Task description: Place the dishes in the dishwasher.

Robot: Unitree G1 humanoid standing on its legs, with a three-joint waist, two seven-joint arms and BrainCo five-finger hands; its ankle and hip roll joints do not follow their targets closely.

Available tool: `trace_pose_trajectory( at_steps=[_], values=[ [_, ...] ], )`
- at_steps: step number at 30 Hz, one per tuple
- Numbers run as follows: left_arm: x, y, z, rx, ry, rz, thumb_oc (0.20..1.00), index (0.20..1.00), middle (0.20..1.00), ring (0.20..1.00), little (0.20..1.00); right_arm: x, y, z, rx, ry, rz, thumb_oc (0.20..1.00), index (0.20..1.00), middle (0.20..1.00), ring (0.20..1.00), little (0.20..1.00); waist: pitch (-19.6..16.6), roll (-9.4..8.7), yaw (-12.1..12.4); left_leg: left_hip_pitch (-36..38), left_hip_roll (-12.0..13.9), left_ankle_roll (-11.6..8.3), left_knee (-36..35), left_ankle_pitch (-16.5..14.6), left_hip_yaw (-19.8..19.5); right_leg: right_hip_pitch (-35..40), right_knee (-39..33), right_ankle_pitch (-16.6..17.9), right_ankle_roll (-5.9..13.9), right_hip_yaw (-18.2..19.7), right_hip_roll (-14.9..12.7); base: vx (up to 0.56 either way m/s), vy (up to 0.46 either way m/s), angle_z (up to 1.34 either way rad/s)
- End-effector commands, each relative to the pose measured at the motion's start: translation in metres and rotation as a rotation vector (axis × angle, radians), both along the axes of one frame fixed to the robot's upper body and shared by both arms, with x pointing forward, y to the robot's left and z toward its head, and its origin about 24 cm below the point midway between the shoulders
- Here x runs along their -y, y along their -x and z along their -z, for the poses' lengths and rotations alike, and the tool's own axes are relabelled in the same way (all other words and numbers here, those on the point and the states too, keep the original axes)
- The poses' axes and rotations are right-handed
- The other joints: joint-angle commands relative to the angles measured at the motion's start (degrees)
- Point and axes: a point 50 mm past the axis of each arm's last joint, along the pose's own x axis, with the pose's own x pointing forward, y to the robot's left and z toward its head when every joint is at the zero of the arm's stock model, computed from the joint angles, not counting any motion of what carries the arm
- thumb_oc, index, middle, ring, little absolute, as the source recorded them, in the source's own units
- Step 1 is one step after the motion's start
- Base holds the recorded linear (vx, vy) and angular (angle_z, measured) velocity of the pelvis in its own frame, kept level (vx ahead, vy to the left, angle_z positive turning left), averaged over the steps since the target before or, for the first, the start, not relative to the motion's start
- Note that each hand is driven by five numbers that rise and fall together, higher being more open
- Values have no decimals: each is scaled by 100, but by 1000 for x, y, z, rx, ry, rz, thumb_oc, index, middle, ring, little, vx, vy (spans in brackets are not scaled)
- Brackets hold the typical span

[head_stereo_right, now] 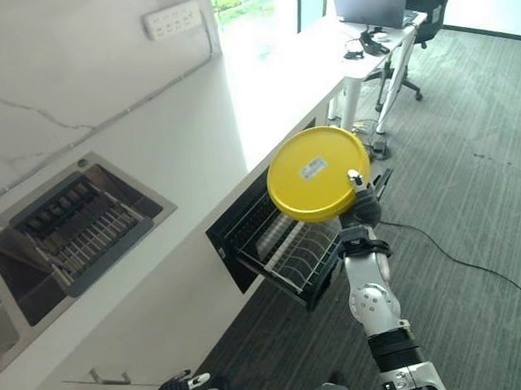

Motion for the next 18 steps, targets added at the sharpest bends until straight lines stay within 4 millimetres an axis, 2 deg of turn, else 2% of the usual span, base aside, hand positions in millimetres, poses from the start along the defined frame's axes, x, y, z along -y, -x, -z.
trace_pose_trajectory(
  at_steps=[1,5,10,13,18],
  values=[
    [-7,-25,-7,52,-24,62,1000,1000,1000,1000,1000,-7,-19,-56,222,39,-15,200,200,200,200,200,339,-166,28,-105,-61,275,495,-493,-7,-50,812,-733,-193,-142,-80,-34,74,1],
    [-7,-30,-8,64,-17,51,1000,1000,1000,1000,1000,-4,-25,-56,206,74,-18,200,200,200,200,200,508,-135,58,-220,-149,321,506,-498,-96,-206,853,-650,-130,-88,-168,-7,49,4],
    [-7,-40,-12,112,7,19,1000,1000,1000,1000,1000,-1,-36,-68,218,87,-2,200,200,200,200,200,846,-82,126,-456,-251,367,563,-503,-161,-446,867,-516,-49,-76,-331,-25,49,-1],
    [-6,-43,-13,142,14,-2,1000,1000,1000,1000,1000,8,-44,-79,246,62,52,200,200,200,200,200,1051,-34,194,-611,-325,401,655,-520,-235,-567,875,-444,-21,-30,-412,30,35,4],
    [-9,-51,-18,194,12,14,1000,1000,1000,1000,1000,19,-50,-91,257,101,109,200,200,200,200,200,1355,87,309,-900,-366,448,877,-512,-321,-863,1349,-554,-17,-51,-567,21,15,4]
  ],
)
